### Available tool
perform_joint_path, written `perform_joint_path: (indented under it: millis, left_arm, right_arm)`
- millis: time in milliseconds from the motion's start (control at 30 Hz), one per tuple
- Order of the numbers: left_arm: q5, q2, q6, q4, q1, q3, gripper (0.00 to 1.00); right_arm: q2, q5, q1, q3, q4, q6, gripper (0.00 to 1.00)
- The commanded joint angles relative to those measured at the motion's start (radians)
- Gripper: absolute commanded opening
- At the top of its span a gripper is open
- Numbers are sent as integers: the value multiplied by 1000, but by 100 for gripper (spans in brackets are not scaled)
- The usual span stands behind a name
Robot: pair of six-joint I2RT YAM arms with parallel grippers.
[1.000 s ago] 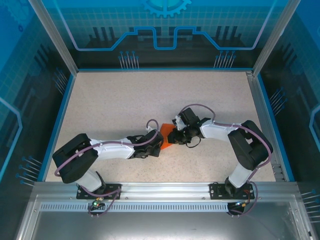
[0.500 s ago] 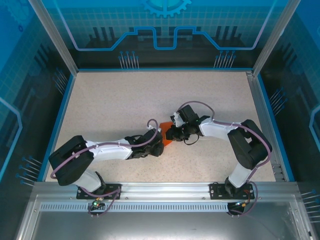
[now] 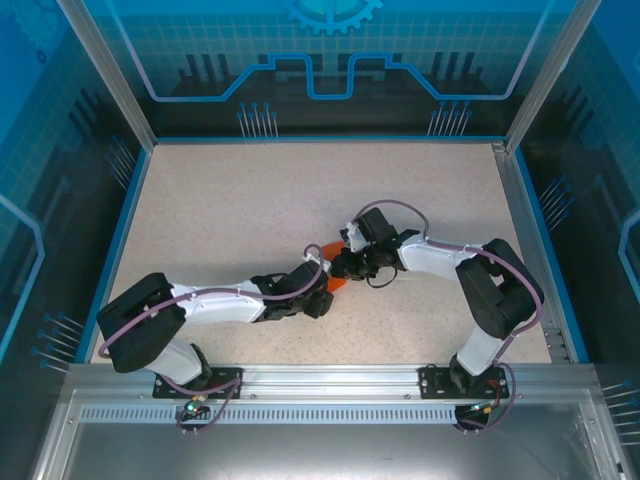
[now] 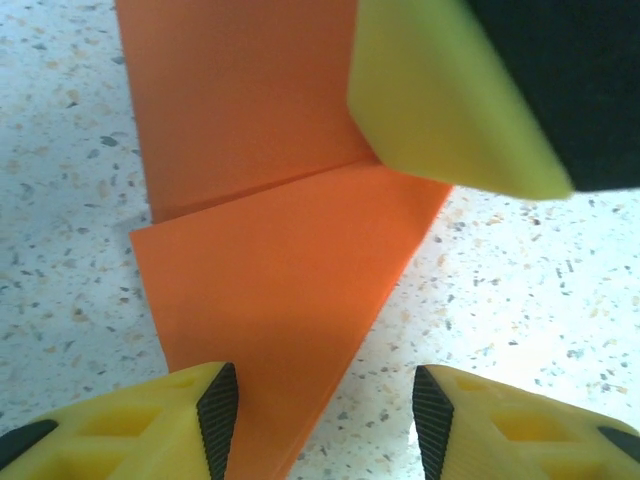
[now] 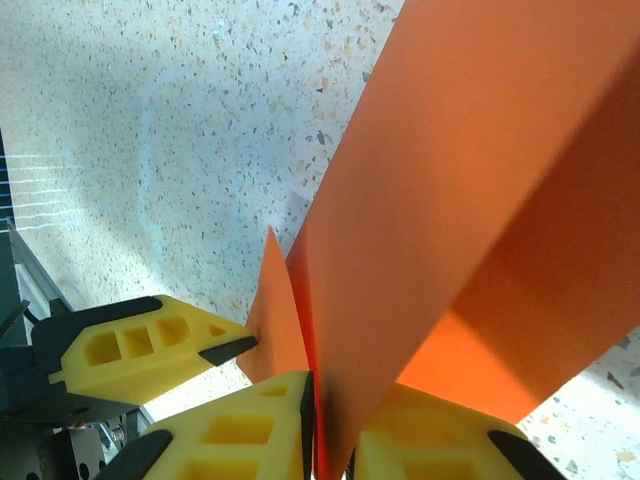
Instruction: Fold a paper plane with a square sheet of paper (pick it up from the middle)
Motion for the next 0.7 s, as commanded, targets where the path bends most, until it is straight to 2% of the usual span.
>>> perform_joint_path:
  millis: [0,400,567,667]
  left_arm:
    - [-66,-3,20,-43,-2,3,50]
    - [-104,17,37,-52,-17,9,33]
    - [-130,22,35,-61,-27,13,31]
    - [-144,15,34,-61,-32,13,34]
  right_arm:
    - [5,-17,10,25,-27,4,17]
    - [5,-12,9,30,-35,2,17]
    - [7,-9,9,37,-42,-2,17]
    - [6,-9,9,37,-43,-4,16]
